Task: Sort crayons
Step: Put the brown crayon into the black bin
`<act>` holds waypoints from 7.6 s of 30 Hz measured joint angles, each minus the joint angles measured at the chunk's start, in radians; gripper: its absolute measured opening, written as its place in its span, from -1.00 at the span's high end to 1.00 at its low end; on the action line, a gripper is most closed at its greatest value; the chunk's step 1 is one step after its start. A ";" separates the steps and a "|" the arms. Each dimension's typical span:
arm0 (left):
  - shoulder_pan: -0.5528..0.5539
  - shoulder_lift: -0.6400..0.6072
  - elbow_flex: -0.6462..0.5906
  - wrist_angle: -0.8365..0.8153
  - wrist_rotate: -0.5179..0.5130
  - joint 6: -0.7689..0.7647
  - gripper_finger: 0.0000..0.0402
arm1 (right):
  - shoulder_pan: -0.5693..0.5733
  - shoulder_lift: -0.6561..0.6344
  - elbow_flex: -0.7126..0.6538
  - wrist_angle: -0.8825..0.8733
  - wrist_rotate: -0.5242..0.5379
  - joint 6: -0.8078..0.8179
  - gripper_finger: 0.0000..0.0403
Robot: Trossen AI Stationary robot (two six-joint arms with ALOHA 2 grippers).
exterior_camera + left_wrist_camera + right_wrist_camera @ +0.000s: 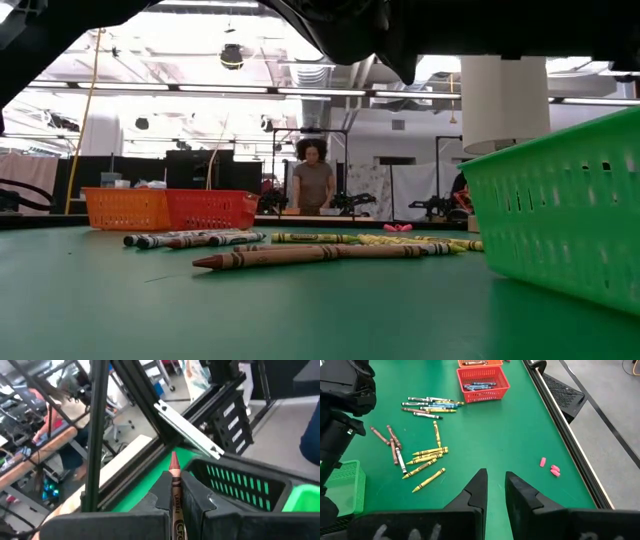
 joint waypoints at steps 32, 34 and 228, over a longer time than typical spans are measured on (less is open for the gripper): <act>0.000 -0.001 0.000 -0.047 0.016 -0.034 0.70 | 0.000 0.000 0.000 0.000 0.000 0.000 0.66; 0.000 -0.001 0.000 -0.046 0.003 -0.034 0.66 | 0.000 0.000 0.000 0.000 0.000 0.001 0.66; 0.004 -0.294 -0.148 -0.208 -0.253 -0.270 1.00 | -0.001 0.000 -0.001 -0.034 0.024 -0.007 0.66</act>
